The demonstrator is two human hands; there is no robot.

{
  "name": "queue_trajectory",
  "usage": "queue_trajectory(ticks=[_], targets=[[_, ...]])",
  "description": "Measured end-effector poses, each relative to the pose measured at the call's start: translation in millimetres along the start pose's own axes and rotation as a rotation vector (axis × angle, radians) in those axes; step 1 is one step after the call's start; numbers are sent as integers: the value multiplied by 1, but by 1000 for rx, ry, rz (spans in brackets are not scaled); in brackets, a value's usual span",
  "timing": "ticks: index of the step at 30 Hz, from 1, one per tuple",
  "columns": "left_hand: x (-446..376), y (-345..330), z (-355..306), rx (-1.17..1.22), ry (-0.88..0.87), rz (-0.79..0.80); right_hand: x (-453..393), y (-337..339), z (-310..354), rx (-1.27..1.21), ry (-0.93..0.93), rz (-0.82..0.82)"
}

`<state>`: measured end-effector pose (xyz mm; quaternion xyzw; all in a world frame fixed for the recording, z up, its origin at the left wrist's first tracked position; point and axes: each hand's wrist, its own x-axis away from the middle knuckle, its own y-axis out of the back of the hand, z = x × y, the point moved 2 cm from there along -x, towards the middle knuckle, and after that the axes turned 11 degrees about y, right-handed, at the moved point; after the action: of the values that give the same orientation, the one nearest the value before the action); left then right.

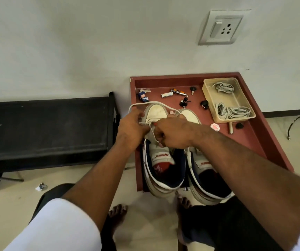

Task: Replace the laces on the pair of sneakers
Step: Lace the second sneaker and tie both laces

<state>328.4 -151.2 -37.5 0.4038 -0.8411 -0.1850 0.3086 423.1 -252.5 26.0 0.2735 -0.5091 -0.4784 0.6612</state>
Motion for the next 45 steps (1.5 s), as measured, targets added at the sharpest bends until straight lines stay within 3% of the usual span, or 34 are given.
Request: queue_trajectory(ticks=[7, 12, 15, 18, 21, 26, 30, 32, 36, 39, 41, 43, 45], targets=[[10, 0, -1, 6, -52, -49, 94, -34, 75, -90, 130, 199], [16, 1, 0, 12, -62, -62, 107, -62, 84, -62, 113, 91], [15, 1, 4, 27, -57, -36, 109, -55, 76, -176, 65, 62], [10, 4, -1, 58, -75, -54, 112, -31, 52, -492, -56, -205], [0, 2, -13, 46, -126, -103, 98, -16, 10, -589, -192, -496], [-30, -9, -32, -68, -207, -122, 42, -13, -56, -290, -360, -578], [-50, -18, -35, -128, -247, -78, 1, -8, -79, 31, -413, -459], [-55, -21, -35, -137, -288, -46, -18, -9, -84, 29, -397, -387], [-61, -24, -37, -90, -419, 47, -37, -17, -91, -291, -314, -405], [-53, -20, -43, -49, -408, 292, -30, -15, -87, -477, -288, -477], [-45, -11, -46, 15, -376, 397, -20, -10, -78, -728, -237, -517], [-39, 5, -49, 44, -336, 387, -7, -7, -71, -944, -199, -526], [-38, 26, -49, 87, -294, 286, 9, -5, -72, -998, -206, -519]])
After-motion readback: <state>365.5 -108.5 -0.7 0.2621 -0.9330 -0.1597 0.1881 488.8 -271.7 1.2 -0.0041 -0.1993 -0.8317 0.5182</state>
